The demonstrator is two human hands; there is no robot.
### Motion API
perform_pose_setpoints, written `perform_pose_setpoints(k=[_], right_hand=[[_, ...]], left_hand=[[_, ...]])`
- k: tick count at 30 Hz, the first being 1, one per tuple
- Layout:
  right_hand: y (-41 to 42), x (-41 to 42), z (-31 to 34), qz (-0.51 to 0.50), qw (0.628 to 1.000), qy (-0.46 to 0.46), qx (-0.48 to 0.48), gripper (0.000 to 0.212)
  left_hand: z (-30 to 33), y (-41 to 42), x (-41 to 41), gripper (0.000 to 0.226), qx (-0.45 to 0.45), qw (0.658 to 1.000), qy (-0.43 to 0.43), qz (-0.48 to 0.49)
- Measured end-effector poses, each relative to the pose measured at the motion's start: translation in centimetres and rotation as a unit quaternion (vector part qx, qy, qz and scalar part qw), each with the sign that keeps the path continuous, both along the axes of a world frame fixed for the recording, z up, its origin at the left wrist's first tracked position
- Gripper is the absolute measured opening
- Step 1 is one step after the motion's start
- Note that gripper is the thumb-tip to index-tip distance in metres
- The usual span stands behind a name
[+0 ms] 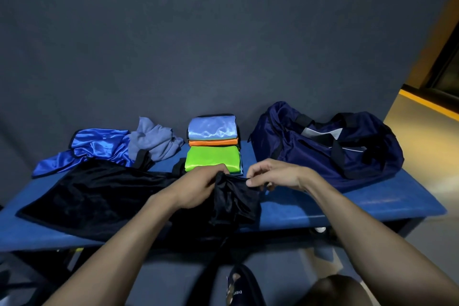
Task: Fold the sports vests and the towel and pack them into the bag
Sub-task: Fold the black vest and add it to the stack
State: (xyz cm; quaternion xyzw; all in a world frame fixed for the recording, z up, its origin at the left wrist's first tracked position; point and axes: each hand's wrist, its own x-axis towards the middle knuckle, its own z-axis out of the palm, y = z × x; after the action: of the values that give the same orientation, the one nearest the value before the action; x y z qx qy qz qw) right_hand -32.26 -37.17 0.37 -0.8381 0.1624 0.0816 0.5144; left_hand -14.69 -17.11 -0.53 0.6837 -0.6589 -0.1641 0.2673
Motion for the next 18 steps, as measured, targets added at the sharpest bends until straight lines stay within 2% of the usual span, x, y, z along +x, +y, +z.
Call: perform_pose_setpoints(k=[2,5,8,11,14,16,18], right_hand=[[0.4,0.6,-0.3,-0.008,1.0,-0.018,-0.005,0.003],[1.7,1.7,-0.7,-0.01,0.998,-0.06,-0.024,0.006],[2.4,2.6,-0.8,-0.015,0.992,-0.107,-0.058,0.003],[2.5,2.8,0.1,-0.013,0.991,-0.115,-0.064,0.007],[2.3,2.9,1.1,-0.029,0.993,-0.104,0.047,0.012],[2.6,3.1,1.3,-0.07,0.977,-0.124,0.157,0.02],[3.0,3.3,1.0,-0.113,0.957,-0.149,0.222,0.024]], left_hand=[[0.9,0.3,0.3,0.031,0.026,0.999,0.021,-0.012],[1.3,0.3,0.7,0.013,0.046,0.998,0.033,-0.016],[1.5,0.4,0.8,0.016,0.05,0.998,0.03,-0.015],[1.7,0.7,1.2,0.017,0.056,0.998,0.022,-0.011],[1.5,0.9,1.4,0.018,0.069,0.997,0.015,-0.002],[1.5,0.8,1.3,0.018,0.063,0.998,0.023,0.002],[1.5,0.6,1.0,0.018,0.036,0.998,0.037,0.019]])
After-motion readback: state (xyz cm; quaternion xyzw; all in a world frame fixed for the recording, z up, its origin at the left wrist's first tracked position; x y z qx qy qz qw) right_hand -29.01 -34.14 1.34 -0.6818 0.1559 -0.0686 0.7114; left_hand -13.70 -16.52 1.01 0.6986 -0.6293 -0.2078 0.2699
